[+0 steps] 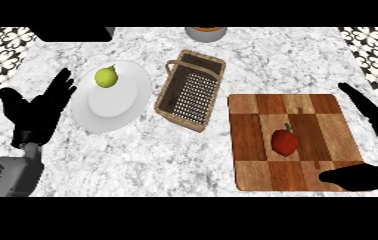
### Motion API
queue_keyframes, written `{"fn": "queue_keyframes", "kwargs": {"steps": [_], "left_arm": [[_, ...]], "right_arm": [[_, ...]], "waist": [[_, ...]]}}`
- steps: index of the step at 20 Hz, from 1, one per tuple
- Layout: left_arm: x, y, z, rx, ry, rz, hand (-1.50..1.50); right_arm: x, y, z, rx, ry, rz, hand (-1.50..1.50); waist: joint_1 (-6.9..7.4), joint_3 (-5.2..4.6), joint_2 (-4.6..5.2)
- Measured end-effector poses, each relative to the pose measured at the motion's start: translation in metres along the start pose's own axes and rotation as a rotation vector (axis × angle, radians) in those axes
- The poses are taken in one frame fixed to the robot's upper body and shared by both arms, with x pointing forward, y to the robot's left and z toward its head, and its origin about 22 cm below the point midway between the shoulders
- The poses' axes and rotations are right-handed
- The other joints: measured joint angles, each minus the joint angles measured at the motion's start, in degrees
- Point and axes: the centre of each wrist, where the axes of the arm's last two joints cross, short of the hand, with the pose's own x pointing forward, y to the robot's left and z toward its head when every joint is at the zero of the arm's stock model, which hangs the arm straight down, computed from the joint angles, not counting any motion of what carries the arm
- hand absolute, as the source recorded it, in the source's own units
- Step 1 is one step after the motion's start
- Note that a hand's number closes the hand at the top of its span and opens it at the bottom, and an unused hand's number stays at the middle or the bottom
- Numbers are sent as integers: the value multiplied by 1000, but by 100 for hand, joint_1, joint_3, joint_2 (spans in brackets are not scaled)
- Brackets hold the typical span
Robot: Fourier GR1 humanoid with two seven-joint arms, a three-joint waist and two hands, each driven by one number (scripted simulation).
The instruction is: Pick the bell pepper from the cutting board and place it in the basket
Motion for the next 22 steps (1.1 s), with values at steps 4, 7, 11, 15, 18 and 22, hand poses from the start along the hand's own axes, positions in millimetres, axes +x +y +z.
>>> {"fn": "queue_keyframes", "kwargs": {"steps": [4, 7, 11, 15, 18, 22], "left_arm": [[0, -2, -3, 1, -1, 2, 0], [-7, -3, -4, -5, 0, 0, 0], [-1, -2, -1, -6, -3, -2, 0], [-3, -7, -2, -6, 2, -3, 0], [2, -12, 0, -2, -3, -7, 0], [-2, -4, -3, -1, 0, -9, 0]], "right_arm": [[-16, 28, -15, -34, -20, -56, -150], [-22, 49, -26, -43, -26, -84, -150], [-29, 65, -49, -14, 16, -58, -150], [-34, 83, -56, 39, 50, -32, -150], [-39, 88, -59, 64, 68, -14, -150], [-49, 89, -65, 83, 76, 7, -150]], "waist": [[20, 0, 4], [25, -1, 5], [44, -2, 4], [31, -3, 3], [28, -3, 1], [21, -3, 1]]}}
